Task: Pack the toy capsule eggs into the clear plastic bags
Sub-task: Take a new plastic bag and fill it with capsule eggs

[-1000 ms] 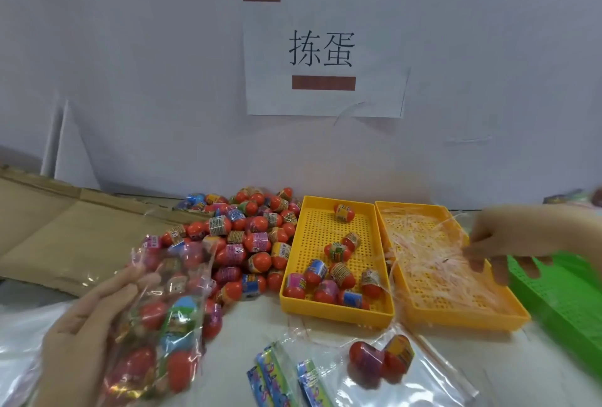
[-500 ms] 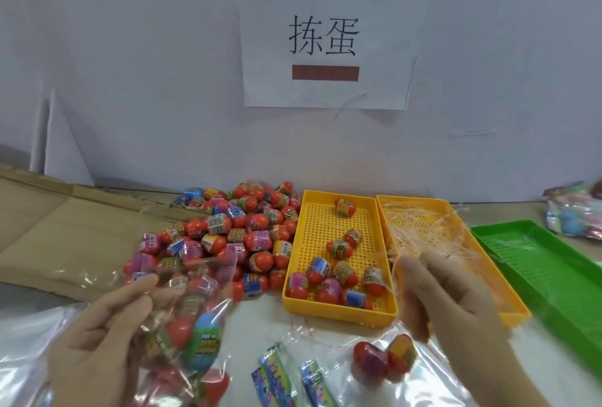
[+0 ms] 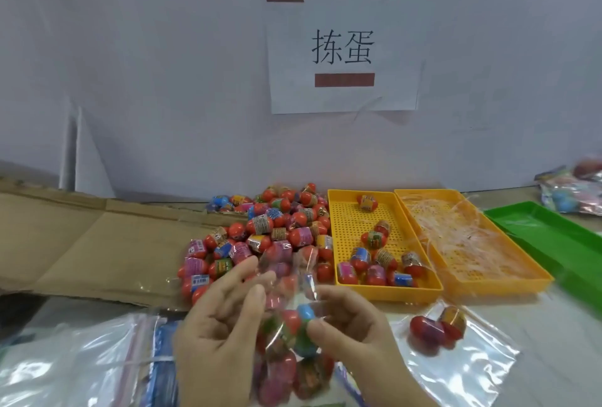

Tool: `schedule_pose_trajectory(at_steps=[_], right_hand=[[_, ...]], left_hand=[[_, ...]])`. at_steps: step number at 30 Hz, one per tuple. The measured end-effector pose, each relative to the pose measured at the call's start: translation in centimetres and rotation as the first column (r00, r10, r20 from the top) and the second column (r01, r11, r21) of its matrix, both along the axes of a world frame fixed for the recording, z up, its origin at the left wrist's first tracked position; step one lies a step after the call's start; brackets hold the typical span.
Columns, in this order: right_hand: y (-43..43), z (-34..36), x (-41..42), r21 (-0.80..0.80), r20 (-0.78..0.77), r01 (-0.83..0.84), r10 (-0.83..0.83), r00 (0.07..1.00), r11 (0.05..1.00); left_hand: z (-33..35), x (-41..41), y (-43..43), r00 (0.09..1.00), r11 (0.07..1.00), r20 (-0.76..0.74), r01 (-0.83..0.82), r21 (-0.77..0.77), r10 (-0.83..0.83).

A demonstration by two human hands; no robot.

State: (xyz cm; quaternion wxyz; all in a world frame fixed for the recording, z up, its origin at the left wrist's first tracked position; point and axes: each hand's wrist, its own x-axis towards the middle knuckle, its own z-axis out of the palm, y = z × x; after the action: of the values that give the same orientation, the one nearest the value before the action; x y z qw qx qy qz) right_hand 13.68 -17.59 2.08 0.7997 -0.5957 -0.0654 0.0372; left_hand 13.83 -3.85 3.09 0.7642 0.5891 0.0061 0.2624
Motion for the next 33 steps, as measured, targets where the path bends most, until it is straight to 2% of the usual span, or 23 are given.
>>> schedule_pose_trajectory(at_steps=[2,5,9,12,16,20,25,30,33], right_hand=[[-0.6,-0.3,0.3,0.043,0.004,0.065,-0.065,0.998,0.997],[-0.8,-0.5,0.6,0.082,0.004,0.111,-0.111,0.994,0.990],[-0.9,-0.6,0.5,0.083,-0.020,0.107,-0.106,0.994,0.991],[-1.2,-0.6,0.5,0.055,-0.032,0.090,-0.088,0.996,0.994],[-1.4,-0.3,0.7,-0.006,-0.069,0.072,-0.072,0.995,0.997],[-1.7,-0.1,0.9,-0.096,-0.060,0.119,-0.125,0.990,0.988],[-2.1,-0.1,1.0,-0.114,-0.063,0.096,-0.104,0.993,0.989],[-2.5,0.3,1.3,-0.018,-0.102,0.059,-0.060,0.993,0.998],[-3.2,0.8,1.4,-0.030,-0.067,0.097,-0.099,0.993,0.995]], left_hand=[[-0.3,0.1,0.0,0.997,0.997,-0.035,0.072,-0.020,-0.073],[-0.3,0.6,0.4,0.980,0.990,-0.163,0.101,-0.101,-0.116],[-0.4,1.0,0.8,0.940,0.975,-0.280,0.159,-0.154,-0.197],[-0.8,1.2,0.8,0.923,0.977,-0.335,0.145,-0.156,-0.190],[-0.8,1.0,0.8,0.940,0.992,-0.319,0.115,-0.050,-0.125],[-1.0,1.1,1.1,0.955,0.994,-0.296,0.054,0.092,-0.024],[-1.2,1.1,1.2,0.967,0.979,-0.249,-0.009,0.203,0.061],[-0.9,0.9,1.6,0.967,0.983,-0.249,0.094,0.157,-0.052],[-0.2,1.1,1.7,0.936,0.973,-0.273,0.231,0.003,-0.222]])
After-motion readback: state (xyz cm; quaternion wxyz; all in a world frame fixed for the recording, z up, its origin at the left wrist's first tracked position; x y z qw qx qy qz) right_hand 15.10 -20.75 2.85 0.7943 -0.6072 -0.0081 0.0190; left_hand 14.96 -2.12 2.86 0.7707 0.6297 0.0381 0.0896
